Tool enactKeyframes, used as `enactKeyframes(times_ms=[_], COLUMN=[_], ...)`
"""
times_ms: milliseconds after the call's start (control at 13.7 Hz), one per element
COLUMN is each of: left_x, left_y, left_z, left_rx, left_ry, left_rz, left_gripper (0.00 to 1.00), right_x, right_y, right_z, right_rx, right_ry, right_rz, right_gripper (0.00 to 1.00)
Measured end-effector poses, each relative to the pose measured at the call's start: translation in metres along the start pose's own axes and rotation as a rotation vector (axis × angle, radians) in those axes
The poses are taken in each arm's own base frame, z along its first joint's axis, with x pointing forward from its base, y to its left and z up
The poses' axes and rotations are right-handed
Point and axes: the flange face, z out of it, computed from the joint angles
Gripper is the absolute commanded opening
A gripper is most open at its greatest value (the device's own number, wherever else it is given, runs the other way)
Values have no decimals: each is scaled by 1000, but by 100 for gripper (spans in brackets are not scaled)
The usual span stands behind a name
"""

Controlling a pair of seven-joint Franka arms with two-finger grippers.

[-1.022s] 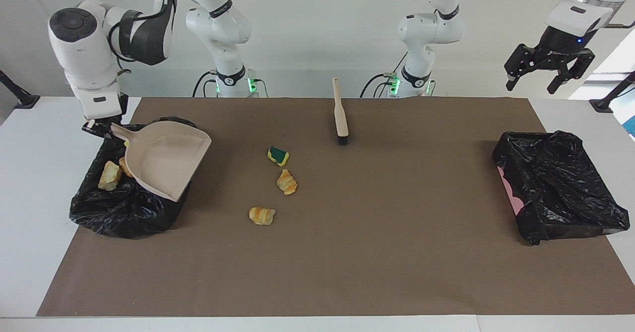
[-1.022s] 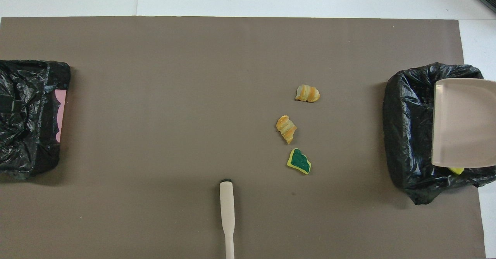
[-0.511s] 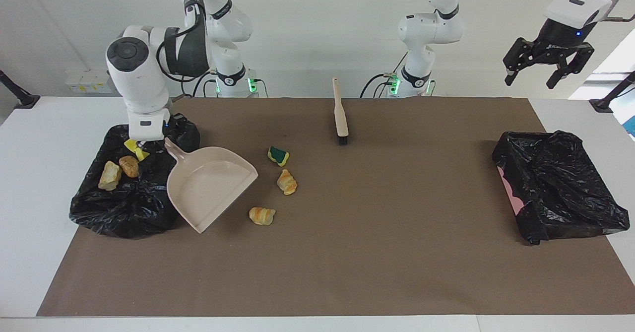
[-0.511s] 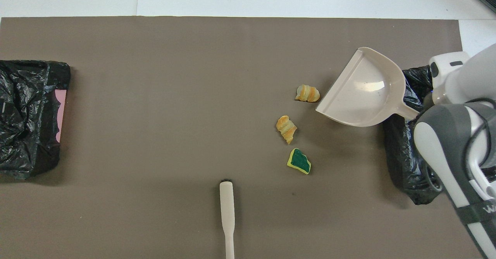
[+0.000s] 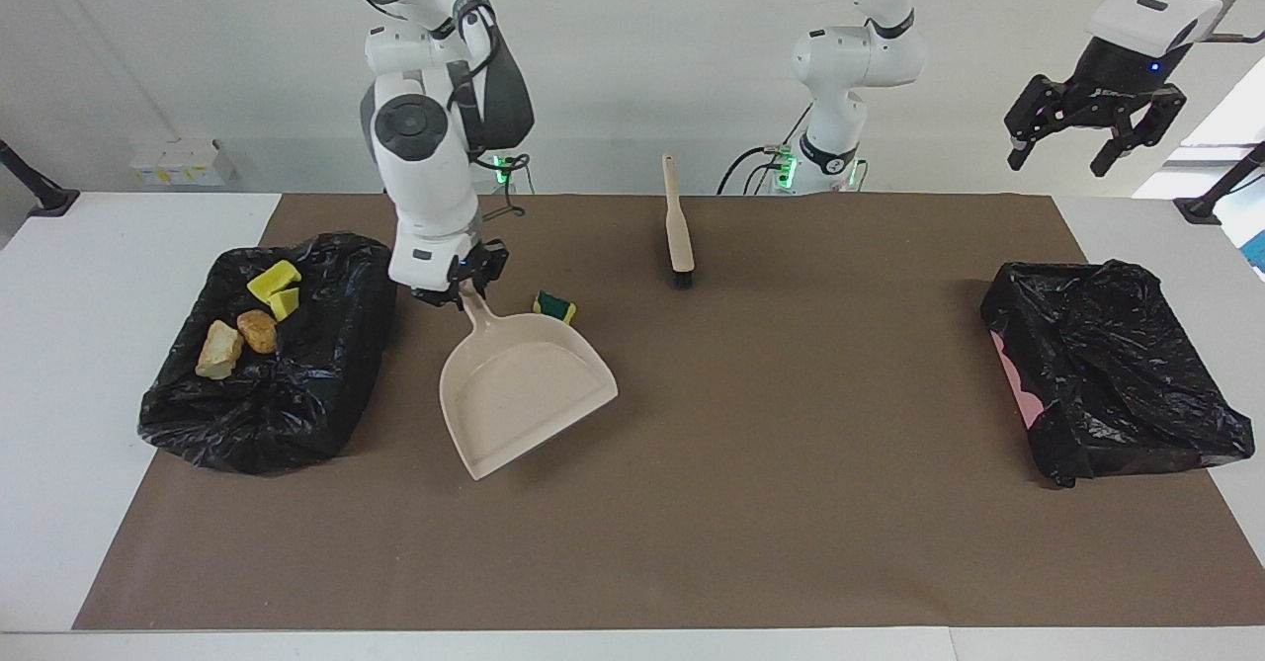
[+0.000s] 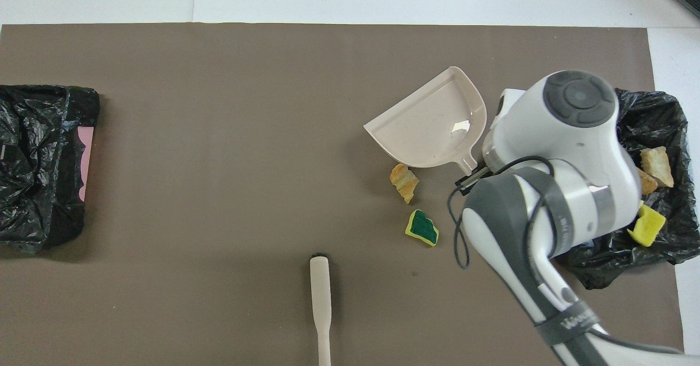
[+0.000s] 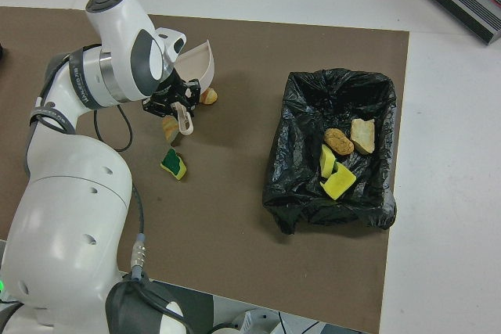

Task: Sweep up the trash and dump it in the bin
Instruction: 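Bring the empty dustpan back and set it on the mat with the right gripper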

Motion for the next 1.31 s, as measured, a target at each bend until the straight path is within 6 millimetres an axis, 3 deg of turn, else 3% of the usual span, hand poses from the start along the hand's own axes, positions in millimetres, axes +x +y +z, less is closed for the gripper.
enactKeyframes(times_ms=[146, 438, 803, 949, 1096, 1315], left_x=[0, 0, 0, 0, 0, 0], left_y=[0, 0, 0, 0, 0, 0], left_z=[0, 0, 0, 0, 0, 0], left_rx=[0, 0, 0, 0, 0, 0], left_ry=[0, 0, -1, -1, -1, -1], left_rz=[0, 0, 0, 0, 0, -1], left_gripper=[100, 100, 100, 100, 100, 100], right_x=[14, 43, 92, 108, 117, 122], right_y=[-41, -99, -171, -192, -199, -187], right_z=[7, 20, 73, 90, 93, 80], right_rx=[38, 82, 99, 104, 111, 119], right_ry=[28, 34, 9, 1, 8, 34], right_rz=[128, 291, 450, 491, 504, 508], right_gripper=[0, 0, 0, 99, 100, 100])
